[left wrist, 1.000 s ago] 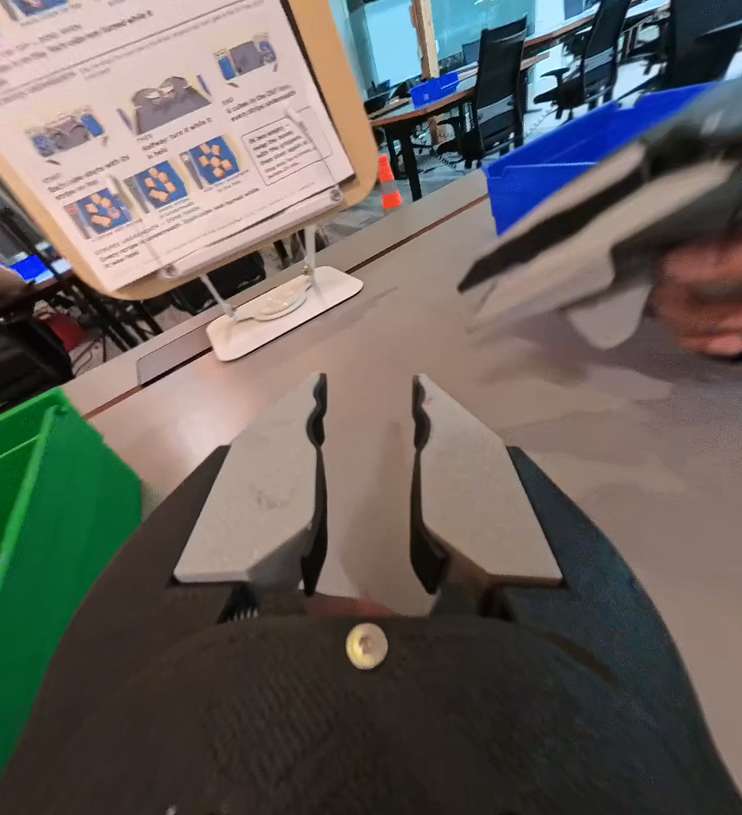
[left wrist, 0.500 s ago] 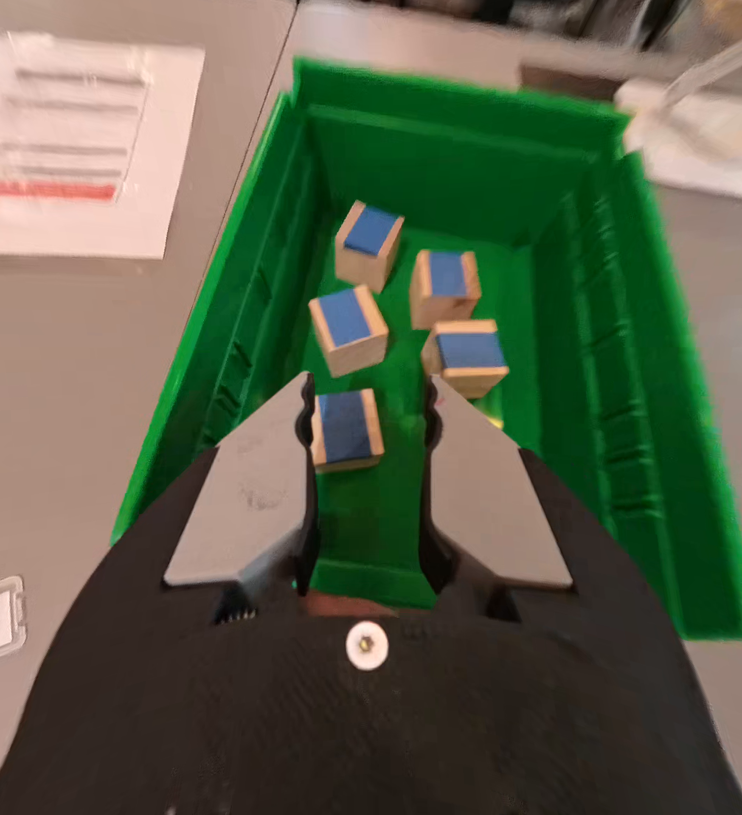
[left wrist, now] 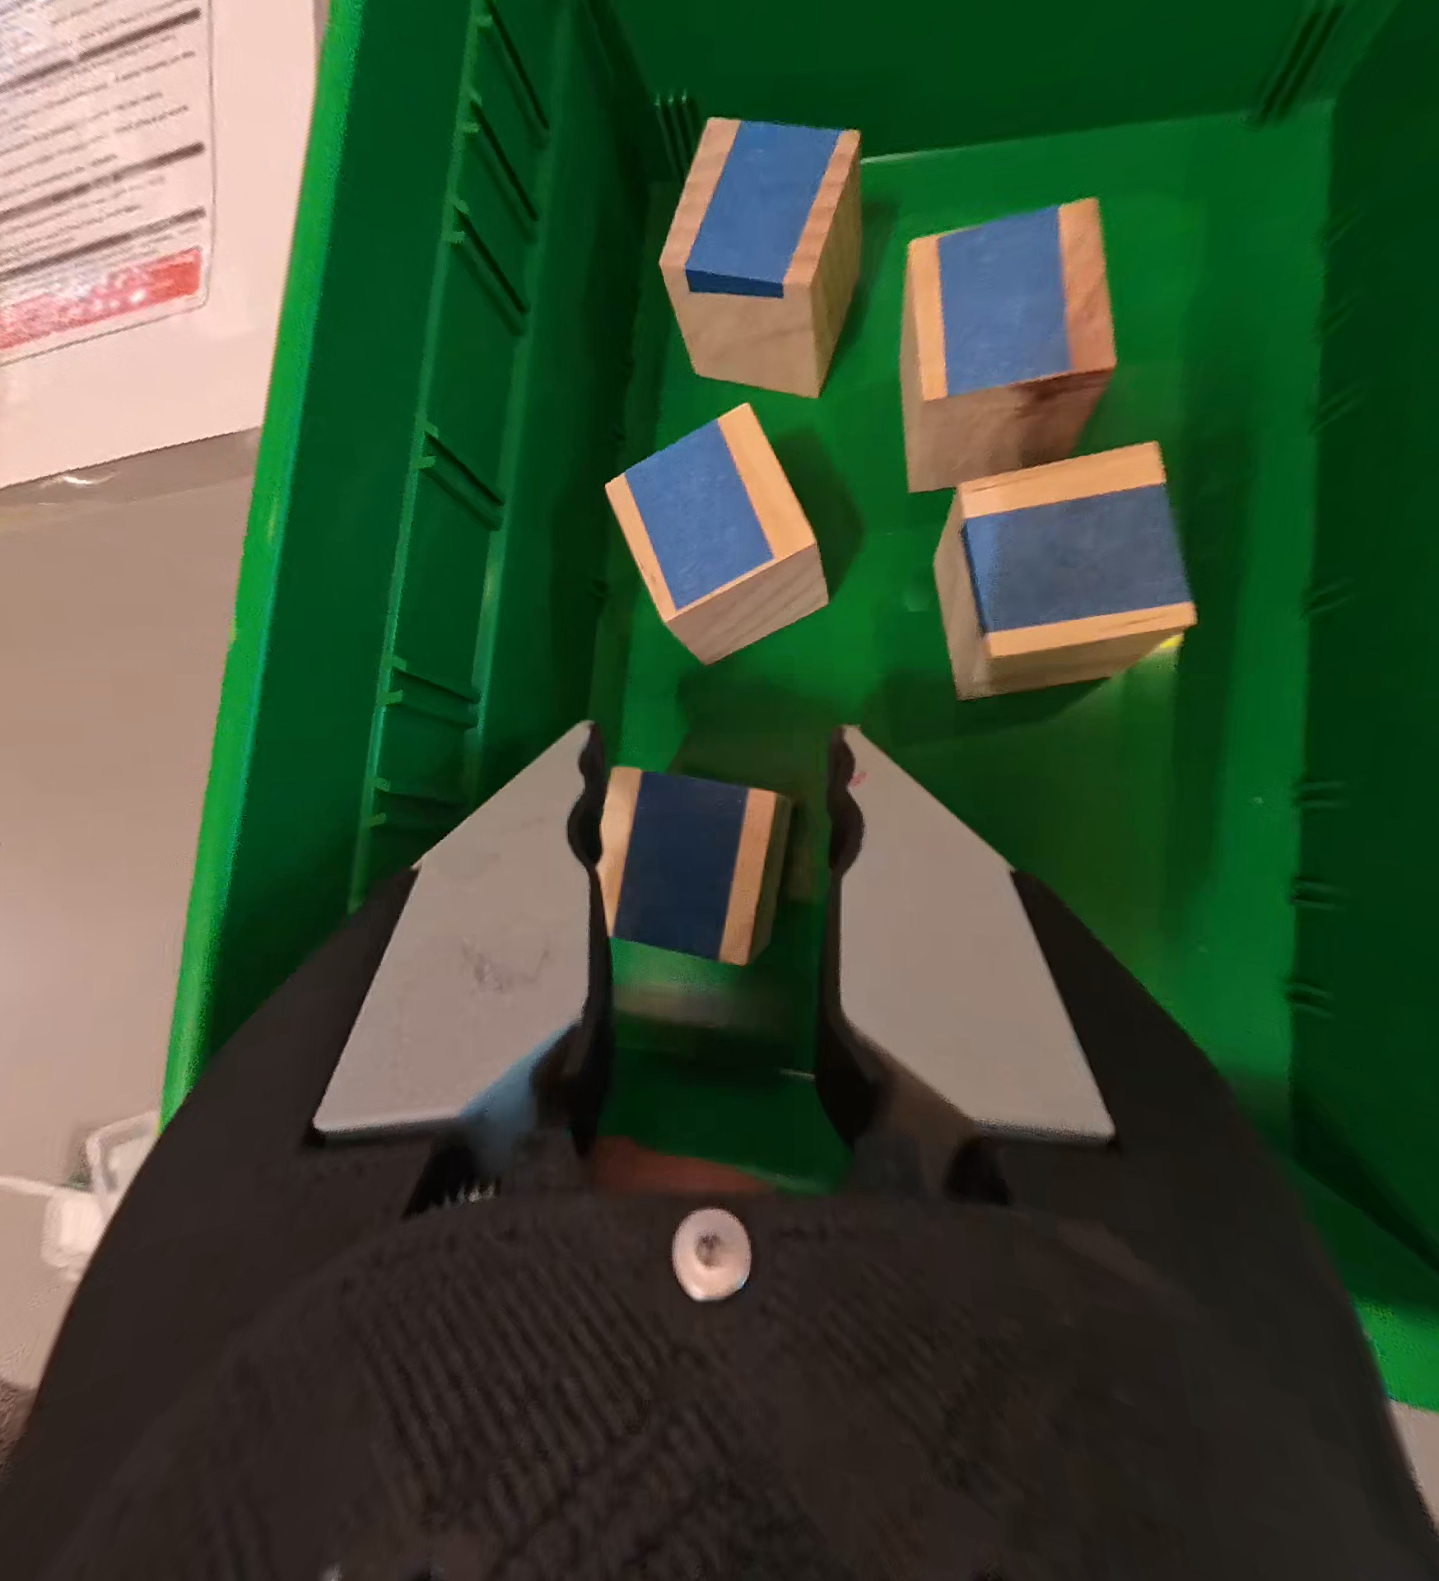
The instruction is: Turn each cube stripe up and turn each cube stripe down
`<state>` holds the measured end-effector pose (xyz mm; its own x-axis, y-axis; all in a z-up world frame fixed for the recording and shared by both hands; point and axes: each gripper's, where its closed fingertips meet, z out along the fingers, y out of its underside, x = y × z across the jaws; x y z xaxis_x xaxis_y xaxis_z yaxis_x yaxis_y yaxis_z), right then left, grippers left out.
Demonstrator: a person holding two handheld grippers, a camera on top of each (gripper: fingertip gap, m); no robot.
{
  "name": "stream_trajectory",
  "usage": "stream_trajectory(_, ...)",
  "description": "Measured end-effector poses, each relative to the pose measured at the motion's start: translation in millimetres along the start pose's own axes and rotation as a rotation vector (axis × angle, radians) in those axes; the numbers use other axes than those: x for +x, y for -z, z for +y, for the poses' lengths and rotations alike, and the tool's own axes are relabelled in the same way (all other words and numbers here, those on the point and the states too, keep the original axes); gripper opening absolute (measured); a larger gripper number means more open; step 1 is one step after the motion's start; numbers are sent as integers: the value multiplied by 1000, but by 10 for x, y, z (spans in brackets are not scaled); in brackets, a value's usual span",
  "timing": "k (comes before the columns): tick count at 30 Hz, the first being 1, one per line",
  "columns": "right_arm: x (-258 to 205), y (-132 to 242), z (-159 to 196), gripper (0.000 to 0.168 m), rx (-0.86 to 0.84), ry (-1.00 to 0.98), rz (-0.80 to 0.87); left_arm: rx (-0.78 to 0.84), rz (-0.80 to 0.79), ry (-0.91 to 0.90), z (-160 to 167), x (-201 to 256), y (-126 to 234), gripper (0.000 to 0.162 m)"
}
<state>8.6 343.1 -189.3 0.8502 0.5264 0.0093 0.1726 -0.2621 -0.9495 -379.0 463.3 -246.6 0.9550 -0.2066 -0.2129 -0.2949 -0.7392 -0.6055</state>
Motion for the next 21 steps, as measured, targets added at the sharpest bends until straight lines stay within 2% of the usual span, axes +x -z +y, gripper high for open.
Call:
stream_trajectory(5,-23,-19,26,41,-13,-10,-16,21,41,37,5,-63,71,57)
stream_trajectory(10,-29,-25,30,41,-14,-9,-18,-102,130,58,272,7,-140,58)
stream_trajectory(12,-21,-24,34,41,-15,-10,-16,-89,153,83,237,10,-145,46)
stream_trajectory(15,-8,-26,42,41,-17,-15,-16,-93,182,42,236,39,-139,46)
stream_trajectory(18,-20,-33,54,41,-23,-18,-24,-32,174,19,149,-1,-99,45)
stream_trajectory(21,-53,-38,58,41,-26,-15,-39,110,206,-13,-69,25,81,45)
